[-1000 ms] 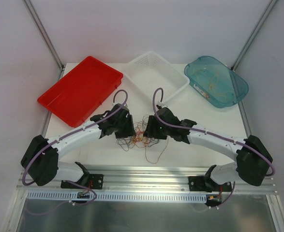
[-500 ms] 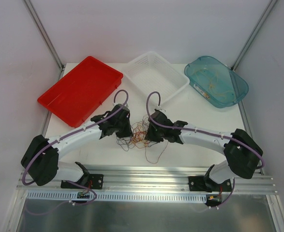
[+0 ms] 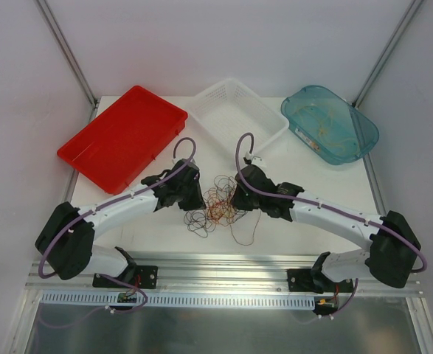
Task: Untangle the cables
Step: Untie the cable.
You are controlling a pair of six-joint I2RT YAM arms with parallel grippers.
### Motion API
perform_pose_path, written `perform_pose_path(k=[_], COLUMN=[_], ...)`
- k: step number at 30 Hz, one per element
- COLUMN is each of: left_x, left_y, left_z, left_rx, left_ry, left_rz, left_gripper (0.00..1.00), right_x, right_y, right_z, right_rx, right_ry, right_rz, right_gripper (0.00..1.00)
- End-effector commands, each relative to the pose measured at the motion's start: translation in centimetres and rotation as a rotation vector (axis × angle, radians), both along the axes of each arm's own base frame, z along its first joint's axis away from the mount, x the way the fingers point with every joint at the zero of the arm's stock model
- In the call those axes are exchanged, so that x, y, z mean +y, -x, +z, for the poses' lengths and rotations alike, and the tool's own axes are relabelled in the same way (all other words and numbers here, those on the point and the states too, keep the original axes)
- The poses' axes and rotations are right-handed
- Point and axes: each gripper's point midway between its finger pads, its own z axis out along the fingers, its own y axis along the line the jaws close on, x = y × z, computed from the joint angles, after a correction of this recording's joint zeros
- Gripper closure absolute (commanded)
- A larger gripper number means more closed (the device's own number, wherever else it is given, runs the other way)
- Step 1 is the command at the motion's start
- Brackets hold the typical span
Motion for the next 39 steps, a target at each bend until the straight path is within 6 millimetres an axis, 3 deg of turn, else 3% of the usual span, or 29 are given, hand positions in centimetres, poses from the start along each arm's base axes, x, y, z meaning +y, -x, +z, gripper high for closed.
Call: perform_pose_path(k=[1,5,9,18,24,29,34,39], left_x=[-1.0,-1.3,-2.2,-3.0,-2.1,-0.4,1.3,2.6], left_y=[0.4,0.5,0.4,-1.6,-3.0,-3.0,-2.8,-3.0], left_z=[1.0,2.4,2.4,-1.4,-3.7,-5.6,-6.9,-7.2], left_rx=[-0.003,-0.026,-0.024,0.025,0.015,0.024,0.045,0.045], left_ry=[0.065,0.139,0.170,0.101,0.010,-0.059,-0.105,-0.139], left_rz=[0.013,0.044,0.047,0.128,0.194,0.235,0.270,0.289], left_gripper=[0.82,0.45,0.26,0.28,0.42,0.57,0.65,0.65], right_x=[-0.7,-0.2,0.3,0.5,-0.6,-3.4,-7.2,-12.2], right_y=[-0.7,-0.5,-0.4,0.1,1.1,1.8,2.5,2.9], right_z=[2.1,1.9,1.9,2.9,4.9,9.9,17.5,25.0], right_rx=[-0.078,-0.064,-0.057,-0.069,-0.105,-0.215,-0.390,-0.579], right_ry=[0.034,0.017,-0.001,-0.018,-0.014,0.016,0.004,0.038], right_rz=[0.017,0.037,0.048,0.085,0.130,0.174,0.184,0.139], right_gripper=[0.99,0.99,0.99,0.99,0.99,0.99,0.99,0.99])
